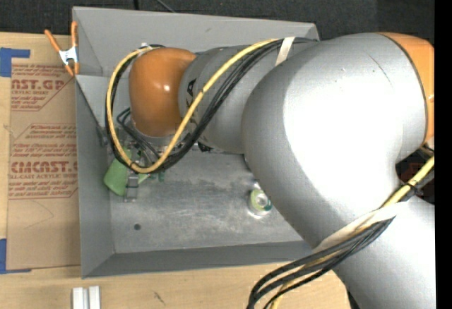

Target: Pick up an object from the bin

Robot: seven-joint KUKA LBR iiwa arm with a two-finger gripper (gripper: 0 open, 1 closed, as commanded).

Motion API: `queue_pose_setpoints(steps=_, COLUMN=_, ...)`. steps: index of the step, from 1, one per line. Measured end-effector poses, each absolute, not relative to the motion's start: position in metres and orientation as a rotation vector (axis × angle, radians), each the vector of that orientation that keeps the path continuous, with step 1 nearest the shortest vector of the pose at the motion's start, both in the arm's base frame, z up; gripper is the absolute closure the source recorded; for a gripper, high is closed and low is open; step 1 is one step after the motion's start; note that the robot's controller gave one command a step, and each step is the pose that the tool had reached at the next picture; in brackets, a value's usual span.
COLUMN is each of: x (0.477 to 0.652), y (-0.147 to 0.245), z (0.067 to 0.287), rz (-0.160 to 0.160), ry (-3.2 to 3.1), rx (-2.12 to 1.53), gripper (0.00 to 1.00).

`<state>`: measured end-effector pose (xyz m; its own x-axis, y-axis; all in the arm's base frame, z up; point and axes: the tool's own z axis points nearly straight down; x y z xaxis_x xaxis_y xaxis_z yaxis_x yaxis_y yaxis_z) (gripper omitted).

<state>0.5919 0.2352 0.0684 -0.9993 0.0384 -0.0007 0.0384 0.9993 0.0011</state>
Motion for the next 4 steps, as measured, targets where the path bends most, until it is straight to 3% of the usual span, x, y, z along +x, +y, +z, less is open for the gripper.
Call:
queue_pose_setpoints(steps=1, x=0.592, y=0.236, z=0.095, rz=0.004, ry=3.138, rx=0.058, gripper=1.00)
queue_pose_setpoints(steps=2, x=0.592, y=0.238, z=0.100, rz=0.003, ry=3.139, rx=0.056, gripper=1.00)
queue_pose_setpoints(steps=3, x=0.593, y=0.239, z=0.132, rz=0.005, ry=3.137, rx=0.053, gripper=1.00)
queue_pose_setpoints(steps=4, x=0.593, y=0.240, z=0.147, rz=0.004, ry=3.138, rx=0.051, gripper=1.00)
